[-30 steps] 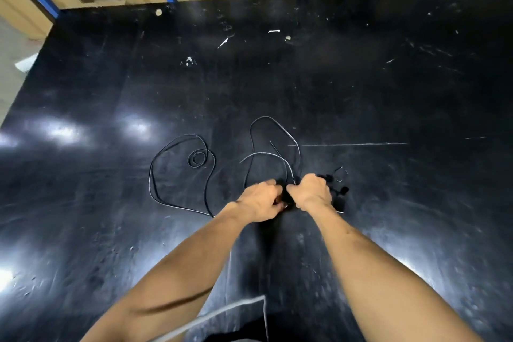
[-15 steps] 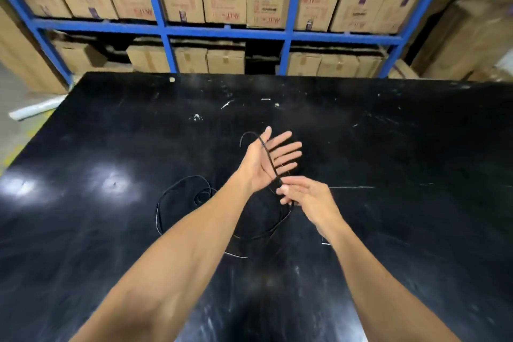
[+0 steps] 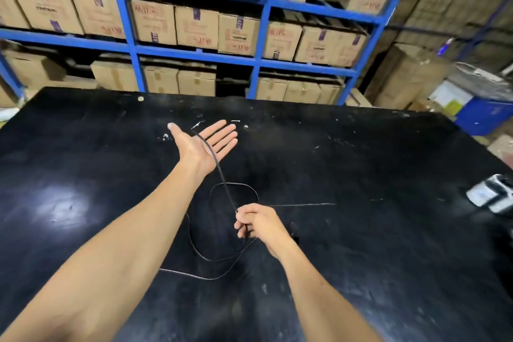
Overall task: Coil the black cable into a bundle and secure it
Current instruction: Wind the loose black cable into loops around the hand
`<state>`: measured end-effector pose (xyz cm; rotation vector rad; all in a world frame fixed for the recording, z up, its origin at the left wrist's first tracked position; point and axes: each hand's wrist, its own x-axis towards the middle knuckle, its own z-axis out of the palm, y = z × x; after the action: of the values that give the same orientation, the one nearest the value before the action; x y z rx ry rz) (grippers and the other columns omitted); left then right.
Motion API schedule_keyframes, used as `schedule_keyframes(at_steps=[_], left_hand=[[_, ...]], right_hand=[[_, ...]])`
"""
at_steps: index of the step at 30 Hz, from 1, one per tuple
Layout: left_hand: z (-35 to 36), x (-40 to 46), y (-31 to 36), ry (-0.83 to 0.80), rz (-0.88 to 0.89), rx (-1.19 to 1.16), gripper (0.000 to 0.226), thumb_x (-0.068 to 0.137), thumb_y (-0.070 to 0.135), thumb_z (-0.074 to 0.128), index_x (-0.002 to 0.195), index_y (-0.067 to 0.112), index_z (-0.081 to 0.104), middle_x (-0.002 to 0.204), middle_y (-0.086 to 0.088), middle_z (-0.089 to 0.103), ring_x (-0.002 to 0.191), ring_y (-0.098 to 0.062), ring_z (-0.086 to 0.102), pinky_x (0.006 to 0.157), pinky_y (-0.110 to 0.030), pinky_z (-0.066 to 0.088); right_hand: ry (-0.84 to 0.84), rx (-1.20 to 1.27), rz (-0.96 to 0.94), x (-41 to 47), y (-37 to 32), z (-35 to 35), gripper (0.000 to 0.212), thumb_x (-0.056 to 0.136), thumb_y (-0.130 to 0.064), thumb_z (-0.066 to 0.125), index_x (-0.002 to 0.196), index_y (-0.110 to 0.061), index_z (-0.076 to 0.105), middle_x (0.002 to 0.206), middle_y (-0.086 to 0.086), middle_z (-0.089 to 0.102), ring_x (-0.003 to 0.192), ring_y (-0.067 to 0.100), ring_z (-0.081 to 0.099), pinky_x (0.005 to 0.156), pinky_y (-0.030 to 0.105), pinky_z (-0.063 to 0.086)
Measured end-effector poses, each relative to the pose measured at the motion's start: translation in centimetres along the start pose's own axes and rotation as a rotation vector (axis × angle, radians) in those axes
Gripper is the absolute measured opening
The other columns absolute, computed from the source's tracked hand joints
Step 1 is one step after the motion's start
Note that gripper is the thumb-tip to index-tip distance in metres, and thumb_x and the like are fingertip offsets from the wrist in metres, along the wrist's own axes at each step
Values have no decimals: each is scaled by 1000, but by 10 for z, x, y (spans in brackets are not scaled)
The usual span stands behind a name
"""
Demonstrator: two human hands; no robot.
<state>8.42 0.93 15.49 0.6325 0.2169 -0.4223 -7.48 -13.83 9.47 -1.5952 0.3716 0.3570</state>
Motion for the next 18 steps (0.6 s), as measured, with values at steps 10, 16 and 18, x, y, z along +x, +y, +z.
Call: schedule_keyframes(at_steps=[10,16,18], left_hand=[[46,-18,12,-207,-64,335,52,103,35,38,128,-6,58,131,-25,62,120,-39,61,101,-52,48],[83,-31,-5,-350,-70,178,56,101,33,30,134,-4,55,139,-31,51,128,-46,51,112,-60,34],[95,-36,-7,-372,-69,168,57,101,33,29,134,-6,54,138,-32,52,129,-47,50,111,-60,34]], right_hand=[[-64,28,-94,14,-9,-12,9,92,-6,64,89,-14,68,70,8,68,55,20,57,68,37,38],[-62,58,-103,10,-22,-45,16,95,1,57,85,-9,65,63,4,56,49,14,50,57,27,39],[-64,3,-136,12,-25,-55,18,97,-4,57,87,-8,71,65,3,57,52,13,51,62,29,40]])
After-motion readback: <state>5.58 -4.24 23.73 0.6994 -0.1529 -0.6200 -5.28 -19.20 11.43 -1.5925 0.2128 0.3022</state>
